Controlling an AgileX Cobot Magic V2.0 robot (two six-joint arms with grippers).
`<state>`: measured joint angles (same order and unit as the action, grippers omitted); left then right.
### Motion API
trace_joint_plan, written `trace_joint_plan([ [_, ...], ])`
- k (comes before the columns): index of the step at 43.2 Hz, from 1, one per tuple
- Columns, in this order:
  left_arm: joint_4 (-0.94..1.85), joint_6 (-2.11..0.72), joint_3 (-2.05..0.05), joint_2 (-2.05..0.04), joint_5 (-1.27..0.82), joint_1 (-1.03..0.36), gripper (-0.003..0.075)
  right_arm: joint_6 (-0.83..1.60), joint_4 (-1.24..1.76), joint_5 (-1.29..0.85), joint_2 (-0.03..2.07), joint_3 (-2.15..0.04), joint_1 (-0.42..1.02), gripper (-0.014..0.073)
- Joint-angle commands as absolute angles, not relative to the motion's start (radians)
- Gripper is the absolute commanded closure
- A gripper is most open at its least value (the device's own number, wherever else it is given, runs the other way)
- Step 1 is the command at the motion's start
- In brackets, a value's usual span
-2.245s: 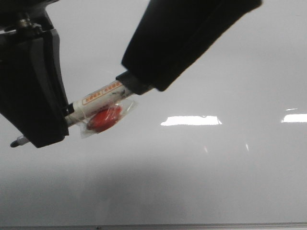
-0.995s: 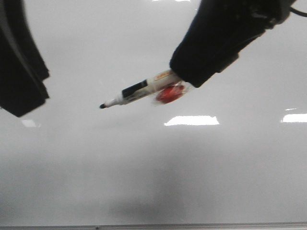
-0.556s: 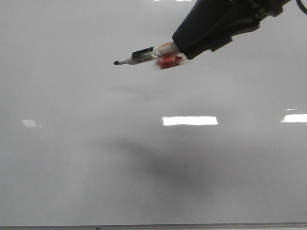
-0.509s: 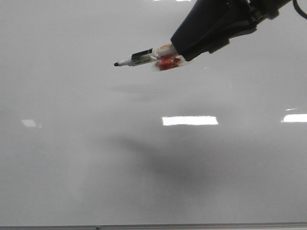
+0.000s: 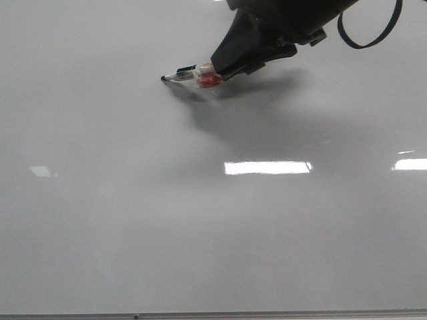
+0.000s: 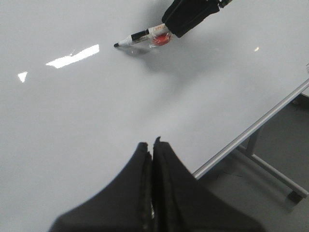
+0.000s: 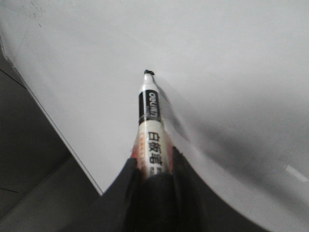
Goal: Write number 8 on whiteboard
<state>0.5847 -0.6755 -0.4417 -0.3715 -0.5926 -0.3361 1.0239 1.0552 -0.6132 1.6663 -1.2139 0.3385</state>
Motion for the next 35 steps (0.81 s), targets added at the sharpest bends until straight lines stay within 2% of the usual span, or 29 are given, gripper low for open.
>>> trace_joint_plan([
  [1, 0.623, -0.666, -0.468, -0.379, -0.529, -0.334, 0.0741, 1.025, 1.098, -0.581, 1.659, -1.251, 0.351, 0.0661],
  [9, 0.623, -0.666, -0.468, -0.379, -0.529, -0.334, 0.0741, 0.995, 1.017, -0.626, 1.687, -1.240, 0.368, 0.0652],
  [26, 0.623, -0.666, -0.468, -0.379, -0.529, -0.334, 0.0741, 0.950, 0.947, -0.621, 1.576, -1.036, 0.248, 0.0652],
  [35, 0.623, -0.666, -0.468, -0.379, -0.529, -0.334, 0.0741, 0.951, 0.964, -0.564, 1.616, -1.006, 0.356, 0.0652],
])
